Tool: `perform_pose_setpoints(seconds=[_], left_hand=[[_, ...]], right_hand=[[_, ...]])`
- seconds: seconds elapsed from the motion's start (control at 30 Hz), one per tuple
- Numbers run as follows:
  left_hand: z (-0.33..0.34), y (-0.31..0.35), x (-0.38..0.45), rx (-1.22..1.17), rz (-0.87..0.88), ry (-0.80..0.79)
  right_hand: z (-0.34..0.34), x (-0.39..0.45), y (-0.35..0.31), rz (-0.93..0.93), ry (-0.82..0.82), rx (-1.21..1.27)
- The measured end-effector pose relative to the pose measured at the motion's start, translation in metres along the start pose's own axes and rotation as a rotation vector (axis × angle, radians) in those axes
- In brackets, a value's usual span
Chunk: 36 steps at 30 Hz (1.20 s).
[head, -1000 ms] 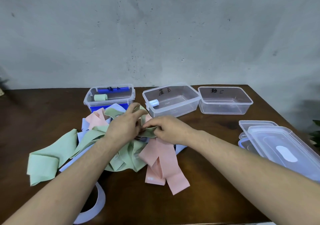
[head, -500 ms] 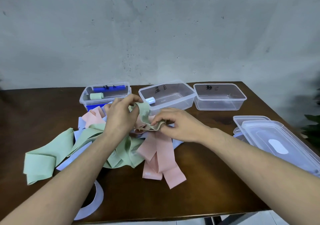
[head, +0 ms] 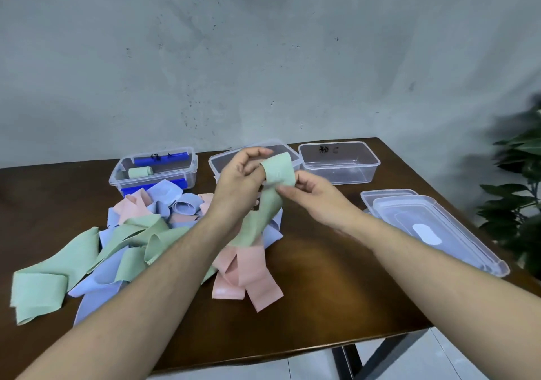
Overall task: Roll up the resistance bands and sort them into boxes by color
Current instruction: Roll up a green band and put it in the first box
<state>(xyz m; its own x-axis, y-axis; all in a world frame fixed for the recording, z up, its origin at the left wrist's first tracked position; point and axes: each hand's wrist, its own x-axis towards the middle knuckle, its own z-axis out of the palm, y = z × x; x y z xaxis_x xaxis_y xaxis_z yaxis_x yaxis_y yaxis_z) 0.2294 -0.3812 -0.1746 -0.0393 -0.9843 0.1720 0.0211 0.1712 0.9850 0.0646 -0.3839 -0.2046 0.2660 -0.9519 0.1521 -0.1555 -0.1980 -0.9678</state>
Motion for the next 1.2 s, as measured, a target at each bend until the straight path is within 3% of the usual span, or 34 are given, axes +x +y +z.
perform_pose_setpoints(seconds=[0.23,0.43,0.67,0.87,0.97,1.2], left_hand=[[0.029,0.004,-0.008,-0.375,-0.322,-0.081],[0.049,0.0,-0.016,-0.209,-0.392,-0.216],[0.07,-0.008,-0.021,-0.361,-0.34,-0.05],[0.075,-0.028,-0.008,-0.472,-0.385,0.072],[0.077,-0.037,-0.004,-0.5,-0.439,0.096],[0.08,-0.052,0.012,-0.493,-0.458,0.106]], right_hand=[[-0.024,-0.018,-0.002,-0.007,0.079,0.118],[-0.042,-0.028,-0.011,0.068,0.076,0.139],[-0.048,-0.046,-0.009,0.17,0.065,0.102],[-0.054,-0.067,0.023,0.323,-0.205,0.019],[-0.051,-0.069,0.03,0.324,-0.178,-0.054],[-0.054,-0.069,0.03,0.475,-0.119,0.275]])
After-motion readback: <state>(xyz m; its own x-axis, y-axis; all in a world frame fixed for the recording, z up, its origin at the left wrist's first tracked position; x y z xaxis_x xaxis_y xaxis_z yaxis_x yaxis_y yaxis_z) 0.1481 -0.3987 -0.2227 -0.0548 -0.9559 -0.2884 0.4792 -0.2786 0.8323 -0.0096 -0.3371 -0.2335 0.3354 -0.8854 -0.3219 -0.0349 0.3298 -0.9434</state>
